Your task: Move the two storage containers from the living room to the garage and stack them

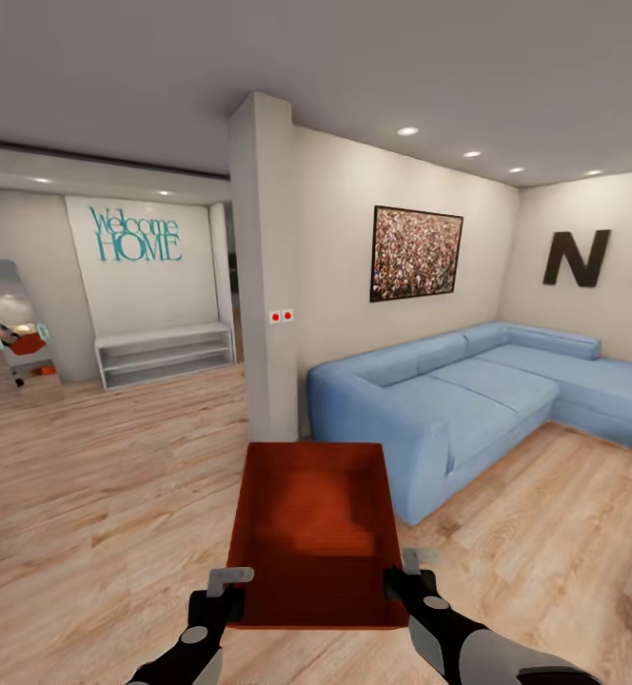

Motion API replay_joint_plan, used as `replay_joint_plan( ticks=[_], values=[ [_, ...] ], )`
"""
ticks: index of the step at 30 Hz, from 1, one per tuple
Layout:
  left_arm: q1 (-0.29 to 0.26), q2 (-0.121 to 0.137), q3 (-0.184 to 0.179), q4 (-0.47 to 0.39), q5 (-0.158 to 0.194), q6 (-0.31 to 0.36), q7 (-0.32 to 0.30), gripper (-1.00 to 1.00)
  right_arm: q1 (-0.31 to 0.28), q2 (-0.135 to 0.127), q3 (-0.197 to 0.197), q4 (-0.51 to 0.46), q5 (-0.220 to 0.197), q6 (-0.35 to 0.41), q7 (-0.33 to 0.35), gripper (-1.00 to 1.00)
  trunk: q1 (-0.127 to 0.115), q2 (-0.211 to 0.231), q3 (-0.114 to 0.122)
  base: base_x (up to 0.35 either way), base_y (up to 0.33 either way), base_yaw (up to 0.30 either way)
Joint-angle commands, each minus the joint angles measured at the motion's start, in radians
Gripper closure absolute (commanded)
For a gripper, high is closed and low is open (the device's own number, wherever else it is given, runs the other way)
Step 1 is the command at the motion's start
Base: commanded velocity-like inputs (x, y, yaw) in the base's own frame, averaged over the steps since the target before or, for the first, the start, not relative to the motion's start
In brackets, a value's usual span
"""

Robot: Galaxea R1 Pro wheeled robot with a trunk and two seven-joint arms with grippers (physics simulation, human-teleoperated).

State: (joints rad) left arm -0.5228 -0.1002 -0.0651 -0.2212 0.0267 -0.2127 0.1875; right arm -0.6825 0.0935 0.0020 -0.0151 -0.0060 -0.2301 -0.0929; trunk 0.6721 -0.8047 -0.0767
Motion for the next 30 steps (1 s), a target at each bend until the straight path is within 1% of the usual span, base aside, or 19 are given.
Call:
replay_joint_plan(
  ticks=[1,30],
  values=[
    [-0.002,-0.001,0.011,-0.001,-0.004,-0.063,0.021,1.0,0.0,0.0,-0.022,0.004,-0.023,-0.006,-0.005,1.0,0.0,-0.001,-0.001,0.0,0.0,0.29],
    [-0.002,-0.001,0.011,-0.002,-0.004,-0.063,0.021,1.0,0.0,-0.001,-0.022,0.004,-0.022,-0.006,-0.005,1.0,0.0,-0.001,0.002,0.0,0.0,0.29]
  ],
)
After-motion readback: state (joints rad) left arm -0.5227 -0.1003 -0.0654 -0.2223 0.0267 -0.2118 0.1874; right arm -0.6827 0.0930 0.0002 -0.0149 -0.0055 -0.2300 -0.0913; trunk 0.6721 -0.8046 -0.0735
